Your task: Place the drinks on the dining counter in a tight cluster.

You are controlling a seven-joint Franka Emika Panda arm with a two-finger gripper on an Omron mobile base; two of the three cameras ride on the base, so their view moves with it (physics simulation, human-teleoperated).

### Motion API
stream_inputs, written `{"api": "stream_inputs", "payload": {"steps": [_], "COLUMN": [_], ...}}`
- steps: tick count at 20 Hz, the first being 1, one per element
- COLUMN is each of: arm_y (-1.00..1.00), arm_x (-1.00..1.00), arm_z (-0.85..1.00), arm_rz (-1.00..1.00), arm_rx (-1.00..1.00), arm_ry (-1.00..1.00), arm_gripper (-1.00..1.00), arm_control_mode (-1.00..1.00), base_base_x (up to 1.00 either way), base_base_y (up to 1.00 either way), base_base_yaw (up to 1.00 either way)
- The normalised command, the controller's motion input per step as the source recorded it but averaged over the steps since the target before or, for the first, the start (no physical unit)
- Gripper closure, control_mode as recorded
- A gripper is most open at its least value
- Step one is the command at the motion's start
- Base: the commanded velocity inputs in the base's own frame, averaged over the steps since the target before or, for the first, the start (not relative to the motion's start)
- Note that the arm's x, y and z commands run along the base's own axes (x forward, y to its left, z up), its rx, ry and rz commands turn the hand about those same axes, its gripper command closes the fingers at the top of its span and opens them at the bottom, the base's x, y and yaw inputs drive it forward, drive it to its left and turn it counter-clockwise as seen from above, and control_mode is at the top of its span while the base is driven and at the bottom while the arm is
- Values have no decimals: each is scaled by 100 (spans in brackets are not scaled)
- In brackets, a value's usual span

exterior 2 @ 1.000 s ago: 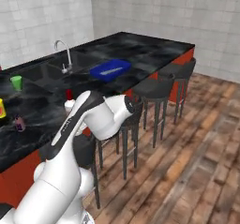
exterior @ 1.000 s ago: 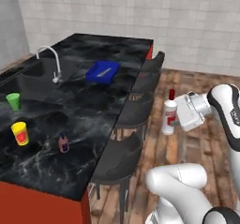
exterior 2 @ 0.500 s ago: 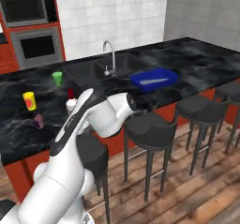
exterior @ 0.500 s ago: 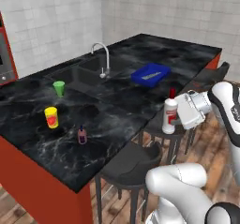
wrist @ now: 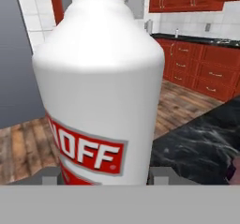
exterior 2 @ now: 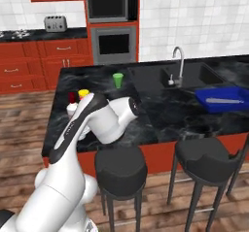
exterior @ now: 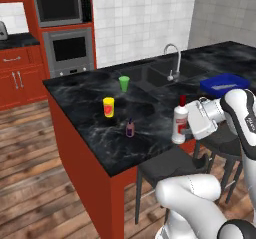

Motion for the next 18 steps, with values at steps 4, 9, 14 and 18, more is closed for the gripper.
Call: {"api": "stream_inputs", "payload": {"steps": [4,9,14,18], "arm_y": [0,0,0,0], "arm_x": [0,0,0,0], "arm_z": [0,0,0,0], "arm_rz": [0,0,0,0], "arm_rx": [0,0,0,0], "arm_ry": [0,0,0,0], "arm_gripper": [100,100,100,100], "arm_control_mode": [100,100,100,100], "base_base_x": [14,37,11,0], "base_base_y": [-56,-45,-14,0], "base_base_yaw": [11,0,0,0]}}
